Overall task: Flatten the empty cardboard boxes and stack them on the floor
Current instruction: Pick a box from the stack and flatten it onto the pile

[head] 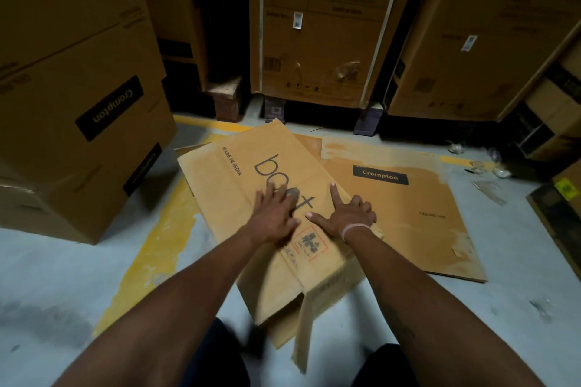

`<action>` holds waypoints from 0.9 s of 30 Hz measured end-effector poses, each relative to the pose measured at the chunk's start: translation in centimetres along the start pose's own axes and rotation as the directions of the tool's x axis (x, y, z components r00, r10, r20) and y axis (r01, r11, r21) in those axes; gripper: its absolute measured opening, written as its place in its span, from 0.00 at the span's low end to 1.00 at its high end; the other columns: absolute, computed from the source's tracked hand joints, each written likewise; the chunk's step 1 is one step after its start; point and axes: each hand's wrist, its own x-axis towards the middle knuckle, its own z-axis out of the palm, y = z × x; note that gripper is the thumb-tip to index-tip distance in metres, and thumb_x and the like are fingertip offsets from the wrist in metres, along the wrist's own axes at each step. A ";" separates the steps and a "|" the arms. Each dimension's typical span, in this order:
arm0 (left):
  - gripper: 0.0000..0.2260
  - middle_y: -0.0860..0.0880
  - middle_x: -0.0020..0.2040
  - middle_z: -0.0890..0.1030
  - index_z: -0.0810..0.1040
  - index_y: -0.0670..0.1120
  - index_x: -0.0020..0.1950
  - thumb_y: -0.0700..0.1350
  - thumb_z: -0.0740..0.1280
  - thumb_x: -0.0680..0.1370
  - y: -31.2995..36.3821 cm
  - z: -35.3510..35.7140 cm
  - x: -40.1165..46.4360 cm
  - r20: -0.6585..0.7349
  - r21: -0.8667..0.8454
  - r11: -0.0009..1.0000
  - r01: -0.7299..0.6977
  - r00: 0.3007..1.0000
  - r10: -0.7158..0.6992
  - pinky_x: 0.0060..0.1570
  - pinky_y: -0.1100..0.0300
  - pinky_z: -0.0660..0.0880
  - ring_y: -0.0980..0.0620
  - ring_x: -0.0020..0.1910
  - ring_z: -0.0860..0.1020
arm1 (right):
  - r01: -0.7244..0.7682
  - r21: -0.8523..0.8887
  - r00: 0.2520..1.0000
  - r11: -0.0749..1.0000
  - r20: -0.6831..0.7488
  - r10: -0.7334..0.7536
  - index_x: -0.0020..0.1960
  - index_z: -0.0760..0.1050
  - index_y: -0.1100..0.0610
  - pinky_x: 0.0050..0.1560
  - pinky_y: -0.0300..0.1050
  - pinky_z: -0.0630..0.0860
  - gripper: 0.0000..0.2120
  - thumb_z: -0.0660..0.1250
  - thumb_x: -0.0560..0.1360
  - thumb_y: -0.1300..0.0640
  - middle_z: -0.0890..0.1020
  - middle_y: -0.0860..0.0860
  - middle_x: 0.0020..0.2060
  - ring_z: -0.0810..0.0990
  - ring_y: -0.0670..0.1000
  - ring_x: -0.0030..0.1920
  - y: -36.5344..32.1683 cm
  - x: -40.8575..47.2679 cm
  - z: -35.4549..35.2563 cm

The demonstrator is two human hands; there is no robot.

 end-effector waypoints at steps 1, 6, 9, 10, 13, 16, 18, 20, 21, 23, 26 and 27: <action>0.35 0.42 0.85 0.40 0.48 0.53 0.85 0.63 0.58 0.83 1.2 0.6 0.3 0.049 0.010 0.999 -0.042 0.998 0.041 0.77 0.35 0.36 0.36 0.81 0.34 | -0.012 -0.009 1.000 1.000 0.004 0.012 0.81 0.30 0.38 0.64 0.65 0.68 0.53 0.51 0.68 0.16 0.62 0.64 0.74 0.66 0.67 0.68 -0.3 0.0 0.1; 0.41 0.42 0.81 0.28 0.40 0.55 0.85 0.72 0.53 0.80 3.7 2.6 0.7 0.106 0.013 1.000 -0.005 0.994 0.003 0.75 0.37 0.30 0.39 0.79 0.27 | 0.074 -0.008 0.995 0.997 0.066 -0.073 0.82 0.32 0.38 0.68 0.62 0.68 0.49 0.52 0.72 0.19 0.61 0.64 0.78 0.64 0.68 0.73 1.2 0.8 -0.7; 0.42 0.41 0.80 0.28 0.38 0.55 0.84 0.74 0.51 0.79 3.5 2.9 0.8 0.113 0.037 0.999 -0.021 0.993 0.016 0.76 0.37 0.30 0.39 0.79 0.27 | 0.147 0.315 0.985 0.937 0.039 -0.168 0.83 0.43 0.37 0.74 0.58 0.66 0.45 0.50 0.73 0.20 0.63 0.58 0.81 0.65 0.66 0.77 5.8 1.4 -1.3; 0.43 0.41 0.80 0.28 0.38 0.55 0.84 0.75 0.50 0.78 3.5 3.0 0.7 0.106 0.039 0.999 -0.030 0.994 0.026 0.76 0.37 0.30 0.39 0.78 0.26 | 0.098 0.507 0.989 0.857 0.045 -0.140 0.84 0.47 0.38 0.75 0.58 0.65 0.45 0.50 0.73 0.19 0.64 0.55 0.81 0.65 0.64 0.77 7.6 1.4 -1.3; 0.44 0.40 0.80 0.28 0.37 0.54 0.84 0.77 0.47 0.76 4.1 3.8 0.1 0.087 0.042 0.998 -0.037 0.996 0.033 0.76 0.36 0.30 0.39 0.78 0.25 | -0.172 0.843 0.972 0.509 0.230 -0.053 0.84 0.56 0.46 0.76 0.61 0.62 0.48 0.48 0.72 0.18 0.68 0.55 0.78 0.68 0.62 0.76 11.9 1.5 -0.4; 0.54 0.37 0.79 0.27 0.36 0.51 0.84 0.83 0.46 0.68 5.9 4.0 -0.5 0.107 0.077 0.997 -0.007 0.994 -0.002 0.74 0.31 0.30 0.36 0.76 0.23 | -0.323 0.883 0.922 0.340 0.374 -0.097 0.76 0.69 0.52 0.68 0.58 0.68 0.40 0.54 0.77 0.25 0.74 0.54 0.66 0.74 0.58 0.66 13.3 1.2 1.5; 0.64 0.35 0.78 0.26 0.34 0.47 0.83 0.87 0.49 0.62 7.6 3.8 -0.7 0.133 0.075 0.997 0.022 0.991 -0.031 0.71 0.27 0.29 0.32 0.74 0.22 | -0.385 0.902 0.901 0.197 0.413 -0.130 0.63 0.79 0.57 0.62 0.55 0.77 0.33 0.65 0.76 0.29 0.82 0.54 0.58 0.81 0.58 0.56 13.1 1.1 2.5; 0.72 0.35 0.77 0.24 0.31 0.41 0.81 0.87 0.56 0.58 9.9 3.9 -1.4 0.175 0.089 0.996 -0.020 0.985 0.004 0.69 0.24 0.30 0.31 0.73 0.21 | -0.377 0.921 0.922 0.095 0.383 -0.055 0.59 0.83 0.60 0.53 0.54 0.82 0.30 0.74 0.72 0.35 0.87 0.57 0.51 0.86 0.58 0.48 12.7 1.2 3.6; 0.73 0.37 0.77 0.23 0.30 0.39 0.81 0.87 0.59 0.57 11.2 4.3 -2.0 0.202 0.113 0.990 -0.081 0.978 0.057 0.68 0.23 0.31 0.31 0.73 0.21 | -0.351 0.935 0.936 0.039 0.351 0.027 0.56 0.84 0.63 0.48 0.52 0.83 0.28 0.77 0.71 0.39 0.88 0.58 0.47 0.86 0.58 0.44 12.5 1.0 3.8; 0.73 0.41 0.77 0.21 0.28 0.42 0.80 0.82 0.67 0.58 13.3 5.5 -2.9 0.243 0.189 0.961 -0.201 0.958 0.152 0.65 0.20 0.32 0.31 0.72 0.20 | -0.275 0.959 0.943 -0.068 0.283 0.173 0.51 0.85 0.66 0.41 0.48 0.81 0.24 0.82 0.68 0.47 0.88 0.59 0.45 0.85 0.55 0.38 13.0 1.4 4.5; 0.68 0.43 0.76 0.19 0.24 0.50 0.79 0.67 0.77 0.66 13.6 6.0 -2.6 0.270 0.257 0.948 -0.190 0.956 0.119 0.65 0.19 0.34 0.30 0.71 0.19 | -0.123 0.972 0.942 -0.202 0.179 0.286 0.60 0.82 0.63 0.39 0.44 0.83 0.24 0.83 0.68 0.57 0.86 0.58 0.48 0.85 0.53 0.39 14.3 2.0 4.2; 0.67 0.44 0.76 0.19 0.23 0.52 0.79 0.64 0.78 0.68 13.0 5.7 -2.1 0.271 0.259 0.948 -0.184 0.956 0.111 0.66 0.20 0.34 0.30 0.72 0.20 | -0.076 0.969 0.946 -0.235 0.145 0.291 0.63 0.79 0.60 0.36 0.42 0.82 0.23 0.81 0.70 0.61 0.85 0.57 0.48 0.84 0.50 0.36 14.8 1.9 3.5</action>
